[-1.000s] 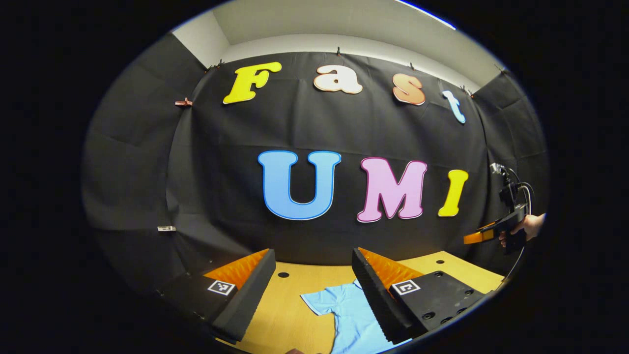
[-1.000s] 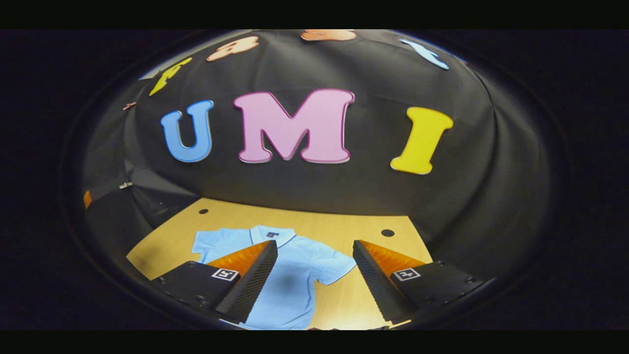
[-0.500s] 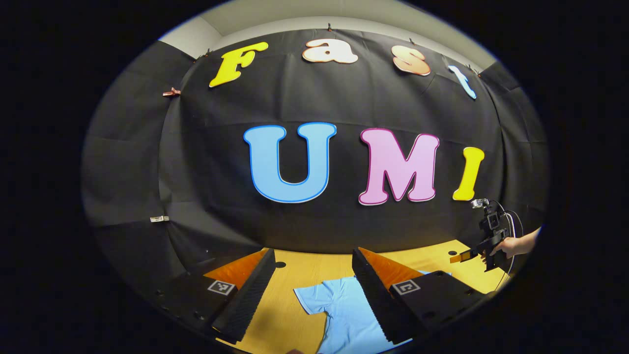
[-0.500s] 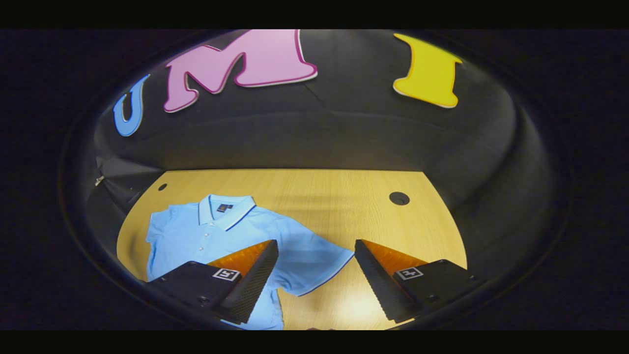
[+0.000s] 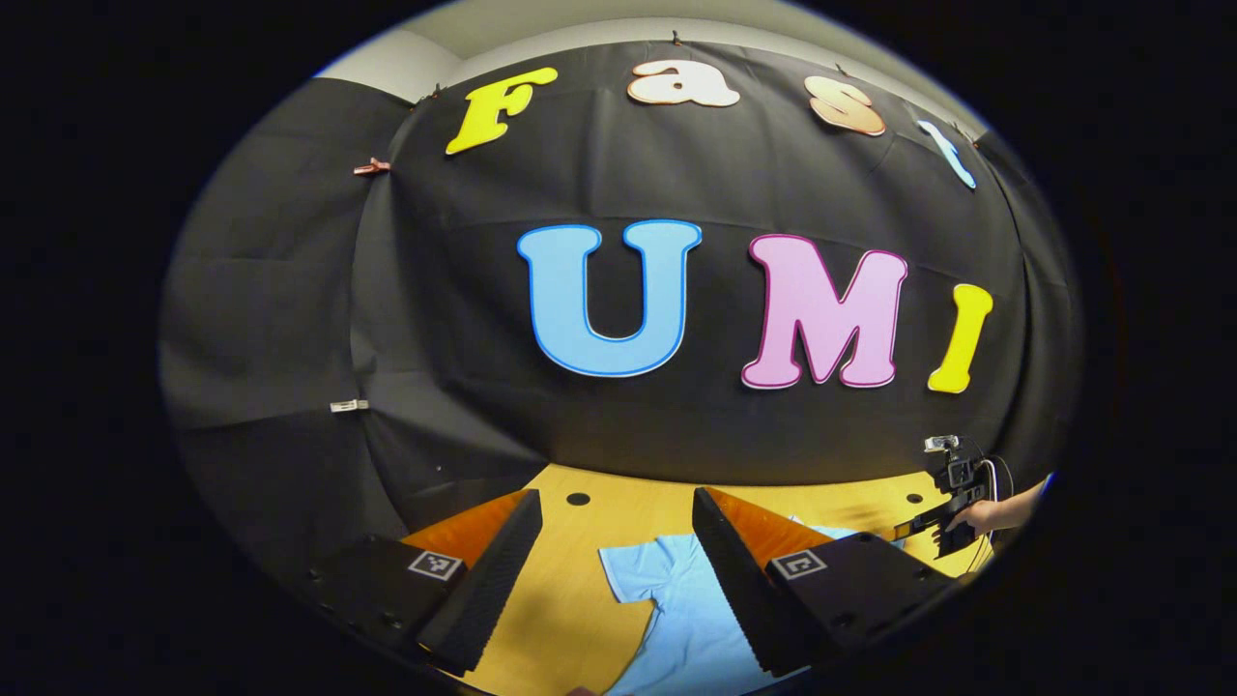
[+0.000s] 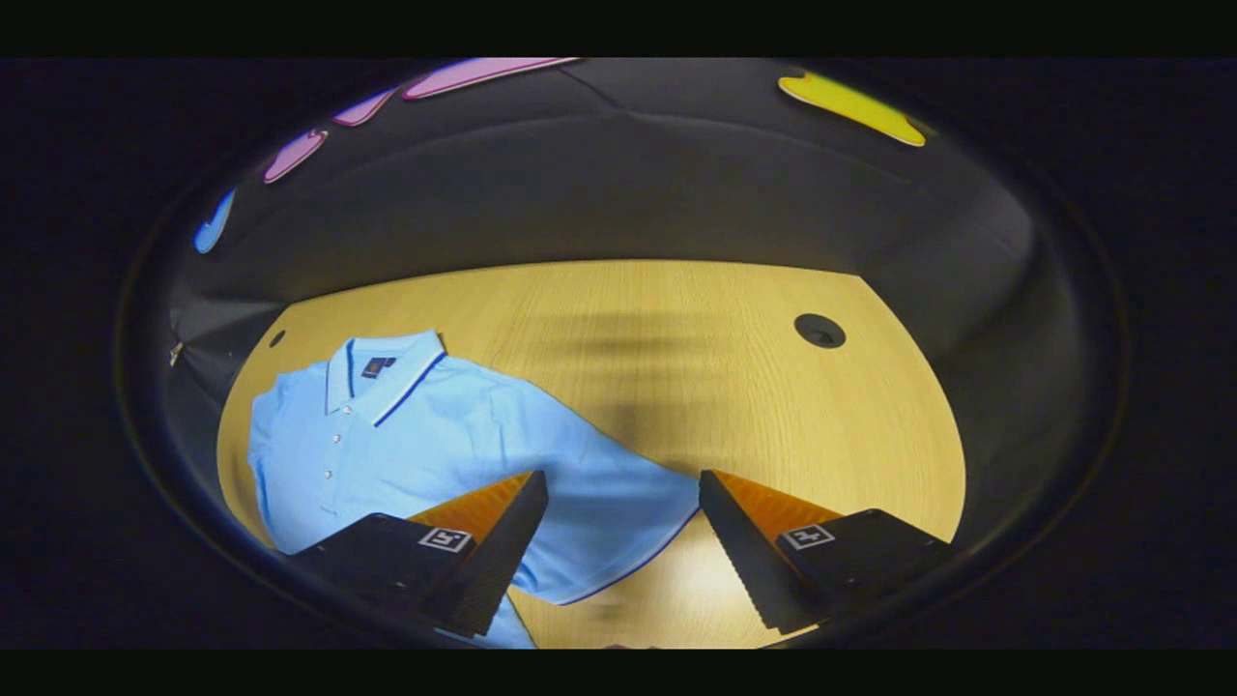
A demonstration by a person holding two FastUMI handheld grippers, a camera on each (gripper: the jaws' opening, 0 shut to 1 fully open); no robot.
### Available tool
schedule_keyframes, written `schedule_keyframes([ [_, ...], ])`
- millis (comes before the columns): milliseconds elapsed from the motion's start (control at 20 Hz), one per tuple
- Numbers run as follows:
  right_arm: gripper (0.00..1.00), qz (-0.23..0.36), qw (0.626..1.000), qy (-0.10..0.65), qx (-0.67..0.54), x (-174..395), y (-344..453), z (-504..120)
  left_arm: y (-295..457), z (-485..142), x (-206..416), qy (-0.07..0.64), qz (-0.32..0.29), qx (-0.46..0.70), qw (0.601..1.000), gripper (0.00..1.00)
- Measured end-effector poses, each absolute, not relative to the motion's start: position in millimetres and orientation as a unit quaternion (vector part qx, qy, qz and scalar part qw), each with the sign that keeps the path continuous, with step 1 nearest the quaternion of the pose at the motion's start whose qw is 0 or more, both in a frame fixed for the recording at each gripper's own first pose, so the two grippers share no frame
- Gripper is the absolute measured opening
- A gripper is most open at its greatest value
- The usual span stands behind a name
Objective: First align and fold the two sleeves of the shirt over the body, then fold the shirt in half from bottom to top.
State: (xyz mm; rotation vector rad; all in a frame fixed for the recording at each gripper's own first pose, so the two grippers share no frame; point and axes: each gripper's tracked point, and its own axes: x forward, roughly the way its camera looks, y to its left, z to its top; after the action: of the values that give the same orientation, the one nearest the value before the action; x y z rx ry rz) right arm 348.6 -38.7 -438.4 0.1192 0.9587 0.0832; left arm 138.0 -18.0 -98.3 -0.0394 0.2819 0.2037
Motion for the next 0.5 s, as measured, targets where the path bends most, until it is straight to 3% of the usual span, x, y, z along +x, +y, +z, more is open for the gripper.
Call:
schedule_keyframes([
  [500,0.99,0.026,0.873,0.485,0.039,349,-40,-463,-3,-103,142,0.15,0.107,-0.022,0.983,1.0],
])
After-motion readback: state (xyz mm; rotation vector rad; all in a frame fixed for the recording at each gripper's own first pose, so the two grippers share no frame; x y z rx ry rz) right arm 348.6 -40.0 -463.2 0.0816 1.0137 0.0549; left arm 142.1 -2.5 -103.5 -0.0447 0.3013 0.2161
